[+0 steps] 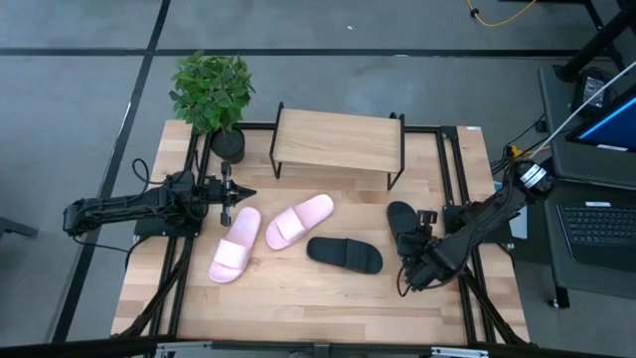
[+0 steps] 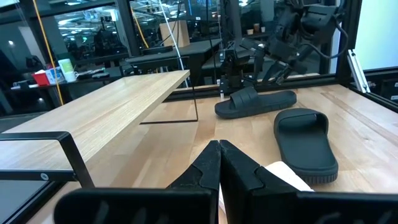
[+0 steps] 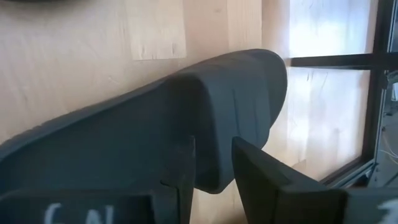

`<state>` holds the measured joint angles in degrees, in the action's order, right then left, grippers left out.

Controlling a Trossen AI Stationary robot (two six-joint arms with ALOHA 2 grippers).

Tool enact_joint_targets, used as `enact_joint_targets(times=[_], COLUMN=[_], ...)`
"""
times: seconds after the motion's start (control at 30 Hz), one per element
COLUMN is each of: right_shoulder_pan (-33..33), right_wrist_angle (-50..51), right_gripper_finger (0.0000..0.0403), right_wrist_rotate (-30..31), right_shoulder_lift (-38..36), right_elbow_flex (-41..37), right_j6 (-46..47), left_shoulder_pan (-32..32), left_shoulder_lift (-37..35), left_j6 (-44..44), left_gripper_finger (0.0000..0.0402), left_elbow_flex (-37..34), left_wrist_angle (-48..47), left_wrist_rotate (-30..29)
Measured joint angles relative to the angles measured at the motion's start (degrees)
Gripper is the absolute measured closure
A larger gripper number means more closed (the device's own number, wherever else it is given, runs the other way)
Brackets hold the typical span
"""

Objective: Pick and place slides into the shelf
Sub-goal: Put the right black slide on the shelf

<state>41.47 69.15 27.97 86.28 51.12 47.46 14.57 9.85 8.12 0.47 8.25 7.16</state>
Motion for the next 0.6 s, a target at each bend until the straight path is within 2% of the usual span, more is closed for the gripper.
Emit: enact_joint_targets(times=[0.6], right_shoulder_pan=[-3.12], right_wrist_angle=[1.54], right_gripper_finger=[0.0295], right_wrist_rotate=[-0.03], right_shoulder_lift=[4.98], right_elbow_flex=[-0.01], right_j6=[-0.07], left_shoulder_pan=[0.0], left_shoulder_lift=[0.0], left_j6=[-0.02], left_gripper_finger=[0.0401], left_elbow_flex=[0.0], left_wrist_angle=[-0.02], left_wrist_rotate=[0.0])
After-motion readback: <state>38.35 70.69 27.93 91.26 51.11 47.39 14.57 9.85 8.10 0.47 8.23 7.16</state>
